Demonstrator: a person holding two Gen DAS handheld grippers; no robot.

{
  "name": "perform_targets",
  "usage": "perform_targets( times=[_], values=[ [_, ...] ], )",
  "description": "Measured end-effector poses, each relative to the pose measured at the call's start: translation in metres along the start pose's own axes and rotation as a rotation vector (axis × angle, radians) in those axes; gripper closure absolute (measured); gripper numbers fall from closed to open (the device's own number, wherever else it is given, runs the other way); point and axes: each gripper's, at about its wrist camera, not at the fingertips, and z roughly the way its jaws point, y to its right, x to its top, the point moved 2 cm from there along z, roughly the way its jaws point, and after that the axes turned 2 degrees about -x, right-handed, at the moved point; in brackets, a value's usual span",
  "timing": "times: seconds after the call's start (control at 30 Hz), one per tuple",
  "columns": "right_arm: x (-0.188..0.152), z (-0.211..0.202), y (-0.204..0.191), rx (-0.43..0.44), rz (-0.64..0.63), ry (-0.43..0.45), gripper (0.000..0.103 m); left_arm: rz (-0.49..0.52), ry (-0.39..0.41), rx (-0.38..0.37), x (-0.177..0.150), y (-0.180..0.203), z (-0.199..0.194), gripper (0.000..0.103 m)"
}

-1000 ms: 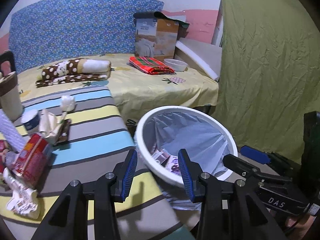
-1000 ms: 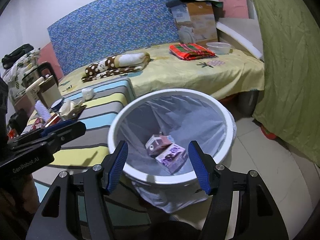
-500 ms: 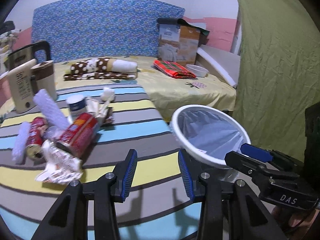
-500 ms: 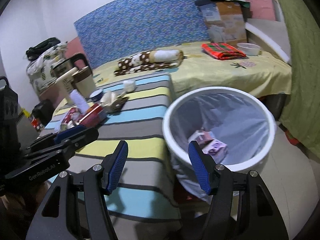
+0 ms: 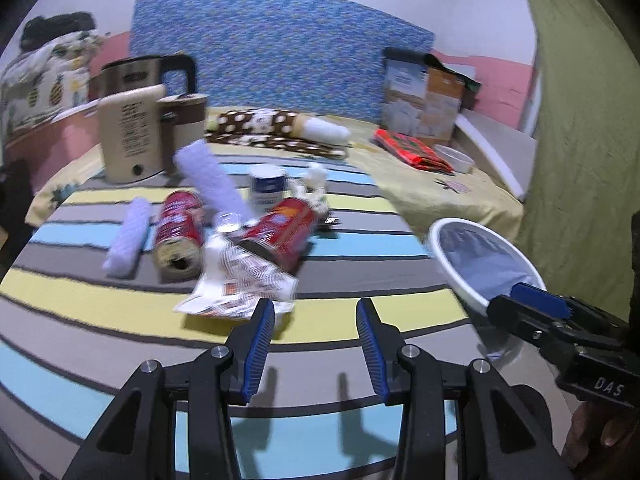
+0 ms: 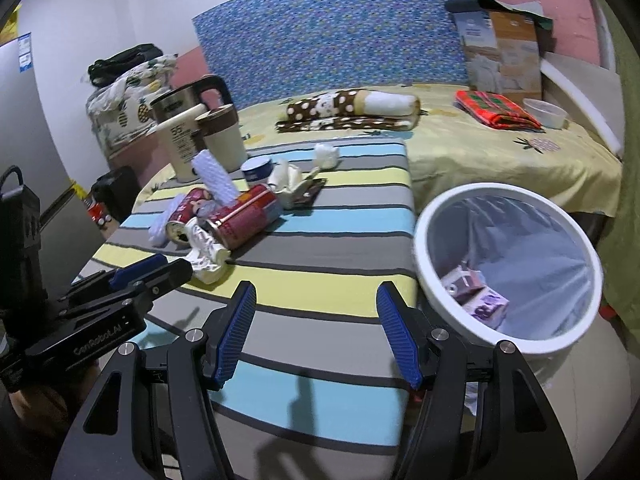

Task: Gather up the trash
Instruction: 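Move both open tools back over the table toward the remaining trash, then grasp the printed white paper cup with the left tool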

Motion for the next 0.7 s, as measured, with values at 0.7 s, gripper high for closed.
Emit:
perform_targets(
  times=[0.7],
  values=[
    [0.004,0.023,-0.016,0.010,-0.026,-0.039,0.039,-0.358,-0.104,-0.003,-0.002,-0.076,0.055,0.061]
  ],
)
